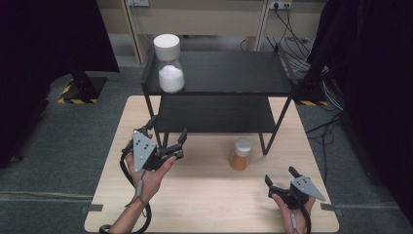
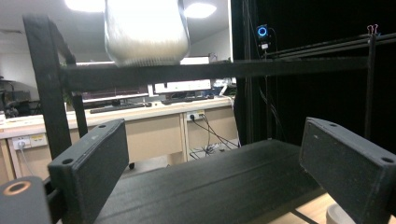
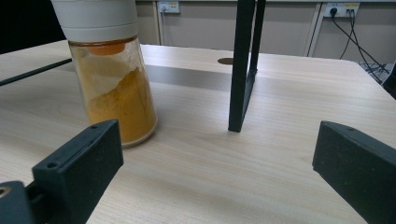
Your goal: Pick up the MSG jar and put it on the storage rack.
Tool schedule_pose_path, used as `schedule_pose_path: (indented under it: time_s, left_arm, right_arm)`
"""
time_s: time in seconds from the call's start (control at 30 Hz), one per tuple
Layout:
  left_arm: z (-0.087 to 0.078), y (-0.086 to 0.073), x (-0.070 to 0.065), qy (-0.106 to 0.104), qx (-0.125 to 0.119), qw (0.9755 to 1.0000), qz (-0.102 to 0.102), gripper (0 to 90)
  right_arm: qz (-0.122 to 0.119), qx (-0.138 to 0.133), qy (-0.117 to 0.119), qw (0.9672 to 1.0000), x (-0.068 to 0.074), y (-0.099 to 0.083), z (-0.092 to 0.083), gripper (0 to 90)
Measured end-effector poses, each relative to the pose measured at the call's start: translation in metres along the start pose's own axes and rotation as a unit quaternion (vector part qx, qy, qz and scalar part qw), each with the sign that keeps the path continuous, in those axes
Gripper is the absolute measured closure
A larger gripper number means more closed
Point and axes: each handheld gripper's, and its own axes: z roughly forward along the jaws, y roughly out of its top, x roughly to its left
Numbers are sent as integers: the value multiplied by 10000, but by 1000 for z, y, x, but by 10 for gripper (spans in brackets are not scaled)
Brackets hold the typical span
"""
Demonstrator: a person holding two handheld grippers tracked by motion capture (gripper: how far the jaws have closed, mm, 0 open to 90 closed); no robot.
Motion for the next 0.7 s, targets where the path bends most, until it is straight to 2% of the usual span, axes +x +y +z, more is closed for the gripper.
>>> schedule_pose_path:
  time_s: [0.53,0.7]
  left_arm:
    - [-12,-37,-4,20,194,9996,-225,75]
    - [-15,-50,-5,35,319,9991,-271,76]
  right_arm:
    - [-6,1,1,10000,0,0,0,20]
    - [-8,1,2,10000,0,0,0,21]
